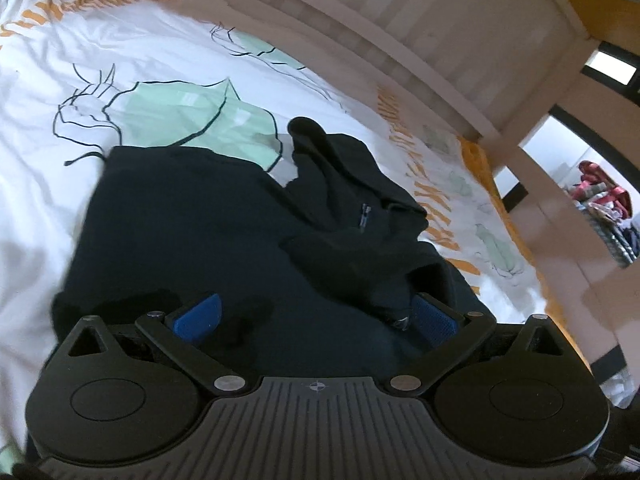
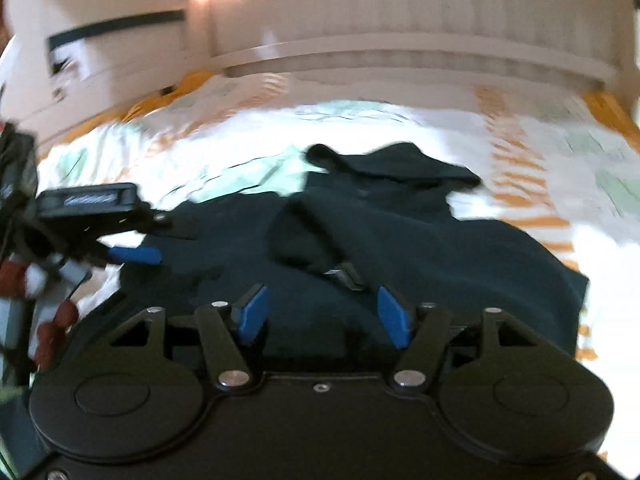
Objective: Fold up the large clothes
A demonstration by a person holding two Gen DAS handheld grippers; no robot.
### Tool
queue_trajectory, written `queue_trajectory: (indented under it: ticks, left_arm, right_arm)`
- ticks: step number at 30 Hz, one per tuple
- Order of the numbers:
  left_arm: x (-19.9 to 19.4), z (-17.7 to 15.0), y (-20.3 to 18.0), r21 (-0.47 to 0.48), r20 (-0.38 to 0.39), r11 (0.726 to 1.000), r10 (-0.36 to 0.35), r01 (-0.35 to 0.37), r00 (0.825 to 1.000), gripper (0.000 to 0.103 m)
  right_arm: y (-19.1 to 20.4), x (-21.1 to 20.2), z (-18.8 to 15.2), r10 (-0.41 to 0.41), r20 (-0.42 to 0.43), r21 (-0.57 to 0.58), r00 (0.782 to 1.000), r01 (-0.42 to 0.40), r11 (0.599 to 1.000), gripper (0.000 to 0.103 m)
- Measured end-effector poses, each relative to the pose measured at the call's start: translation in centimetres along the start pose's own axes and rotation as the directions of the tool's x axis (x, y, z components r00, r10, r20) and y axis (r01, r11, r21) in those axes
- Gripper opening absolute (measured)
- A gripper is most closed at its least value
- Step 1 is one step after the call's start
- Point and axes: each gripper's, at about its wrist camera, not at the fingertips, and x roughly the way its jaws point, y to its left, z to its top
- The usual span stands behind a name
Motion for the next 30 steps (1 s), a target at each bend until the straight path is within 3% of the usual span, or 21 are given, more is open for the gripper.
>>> queue_trajectory:
  ticks: [4, 8, 15, 19, 21, 22, 23, 27, 28, 30]
  left_arm:
    - [0.1, -1.0, 0.7, 0.028, 0.005, 0.997, 0.074, -0.074, 0.997, 0.103]
    - [-0.7, -1.7, 2.8, 0.062, 0.02, 0.981, 0.181, -0.181, 0.983, 0.103]
    - [-4.4, -2.2, 5.5, 0.033, 0.114, 0.973, 0.223, -0.228, 0.968, 0.103]
    - [-5.1, -2.2, 6.4, 0.005, 0.109, 0.976, 0.214, -0.216, 0.971, 0.103]
    - [-5.2, -2.1, 6.8, -0.02, 0.106, 0.979, 0.203, -0.202, 0.973, 0.103]
    - [-5.3, -2.1, 6.9, -0.027, 0.106, 0.981, 0.196, -0.194, 0.975, 0.103]
    - [-5.4, -2.0, 7.0, -0.031, 0.107, 0.982, 0.189, -0.187, 0.976, 0.103]
    - [-5.7, -1.8, 7.0, -0.037, 0.126, 0.985, 0.171, -0.168, 0.977, 0.103]
    - [-5.8, -1.7, 7.1, -0.04, 0.128, 0.985, 0.17, -0.166, 0.977, 0.103]
    - [-5.9, -1.7, 7.2, -0.049, 0.131, 0.985, 0.172, -0.167, 0.976, 0.103]
  right_arm:
    - [0.2, 0.9, -0.4, 0.038, -0.017, -0.03, 0.999, -0.039, 0.999, 0.066]
    - [2.0, 2.7, -0.5, 0.081, -0.023, -0.084, 0.996, -0.082, 0.993, 0.066]
    - [3.5, 6.9, 0.9, -0.031, -0.004, -0.144, 1.0, 0.03, 0.989, 0.071]
    - [4.0, 9.0, 1.2, -0.095, -0.005, -0.212, 0.996, 0.091, 0.973, 0.072]
    - [4.2, 9.6, 1.1, -0.098, -0.011, -0.247, 0.995, 0.092, 0.965, 0.067]
    - [4.2, 9.8, 1.2, -0.089, -0.021, -0.245, 0.996, 0.081, 0.966, 0.049]
    - [4.0, 9.8, 1.5, -0.079, -0.04, -0.219, 0.996, 0.069, 0.973, 0.031]
    - [2.5, 7.3, 3.3, 0.091, 0.0, 0.062, 0.996, -0.091, 0.994, 0.031]
    - [2.1, 6.7, 3.7, 0.147, 0.023, 0.141, 0.989, -0.148, 0.979, 0.031]
    - [1.3, 5.9, 3.9, 0.281, 0.084, 0.318, 0.956, -0.293, 0.902, 0.031]
